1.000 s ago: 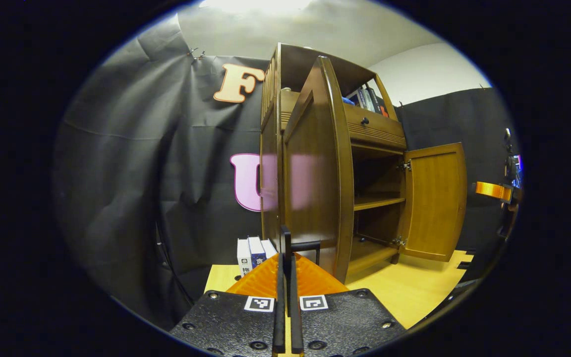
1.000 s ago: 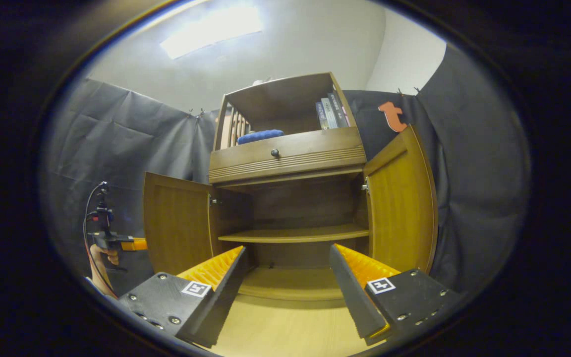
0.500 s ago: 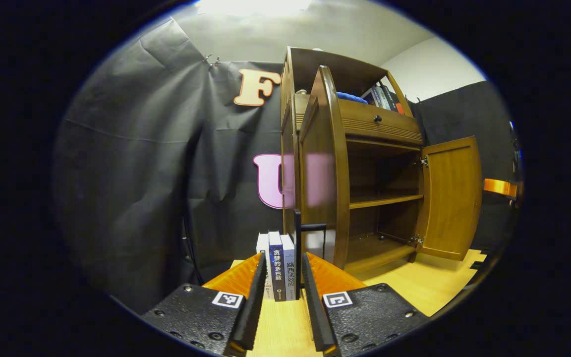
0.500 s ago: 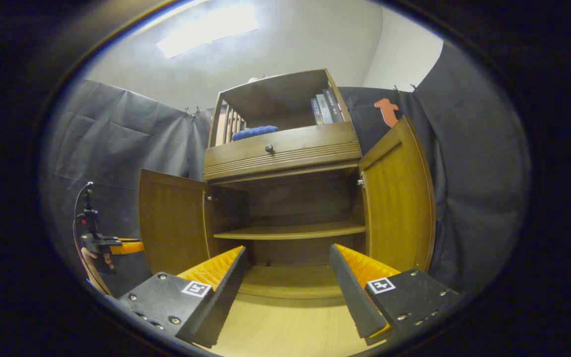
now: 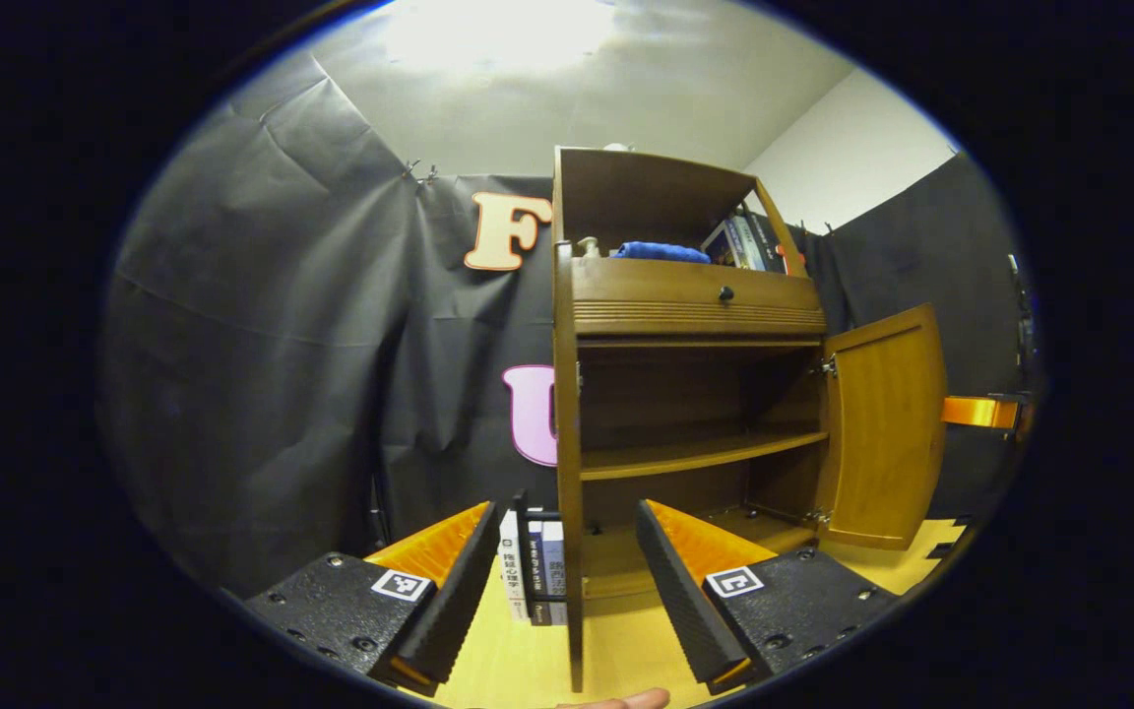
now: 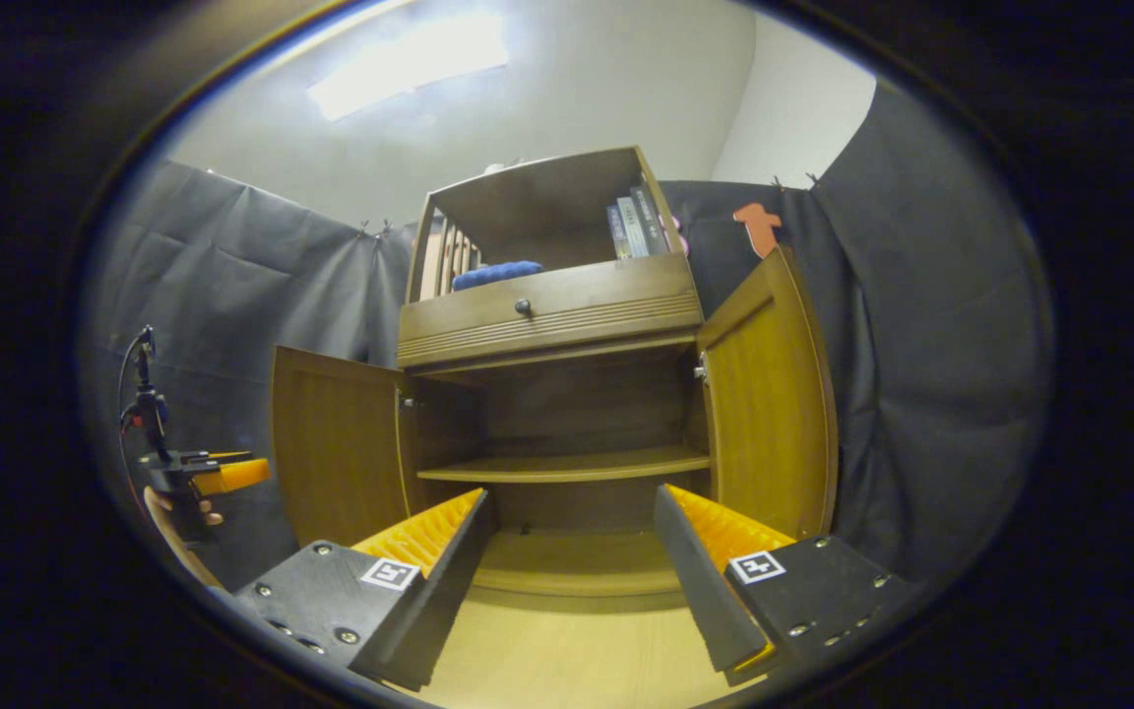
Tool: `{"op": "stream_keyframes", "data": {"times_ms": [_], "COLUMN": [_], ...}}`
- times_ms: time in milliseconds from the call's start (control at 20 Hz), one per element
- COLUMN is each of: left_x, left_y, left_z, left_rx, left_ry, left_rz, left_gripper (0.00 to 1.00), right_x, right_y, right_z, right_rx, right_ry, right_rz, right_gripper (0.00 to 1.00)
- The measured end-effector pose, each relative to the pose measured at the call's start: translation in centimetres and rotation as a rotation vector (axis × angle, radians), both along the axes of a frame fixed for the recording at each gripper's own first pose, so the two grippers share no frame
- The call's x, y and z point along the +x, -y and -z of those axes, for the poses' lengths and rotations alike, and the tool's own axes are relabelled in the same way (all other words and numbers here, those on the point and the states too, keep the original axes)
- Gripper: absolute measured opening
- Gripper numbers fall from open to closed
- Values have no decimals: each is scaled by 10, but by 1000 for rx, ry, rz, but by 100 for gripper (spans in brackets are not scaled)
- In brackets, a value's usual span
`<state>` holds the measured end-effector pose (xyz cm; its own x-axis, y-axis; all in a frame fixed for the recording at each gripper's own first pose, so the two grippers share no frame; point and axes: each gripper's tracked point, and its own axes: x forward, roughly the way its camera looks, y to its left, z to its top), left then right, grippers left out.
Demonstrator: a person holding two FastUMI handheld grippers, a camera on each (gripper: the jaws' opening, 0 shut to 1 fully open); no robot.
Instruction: Open the right door of the double-door shoe cabinet with the right hand, and open the left door with the left hand.
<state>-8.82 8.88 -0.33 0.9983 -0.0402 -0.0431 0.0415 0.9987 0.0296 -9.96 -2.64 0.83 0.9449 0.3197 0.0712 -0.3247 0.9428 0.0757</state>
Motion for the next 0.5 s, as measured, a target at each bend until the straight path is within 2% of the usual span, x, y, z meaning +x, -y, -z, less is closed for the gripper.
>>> {"op": "stream_keyframes", "data": {"times_ms": [50, 100, 200, 350, 500], "left_x": [-1, 1, 2, 9, 17], "left_y": [8, 14, 23, 41, 72], "left_z": [-5, -11, -20, -35, -42], "left_rx": [-9, -15, -25, -45, -62], "left_ry": [8, 18, 30, 64, 82], "left_rz": [8, 9, -9, -31, -2], "left_gripper": [88, 90, 97, 97, 94], "right_x": [-2, -2, -3, -2, 1], "right_y": [2, 7, 12, 18, 22], "right_z": [-4, -7, -12, -21, -36], "right_rx": [-7, -12, -17, -18, -4], "right_ry": [11, 16, 22, 32, 57], "right_rz": [6, 22, 38, 58, 79], "right_gripper": [98, 94, 100, 98, 98]}}
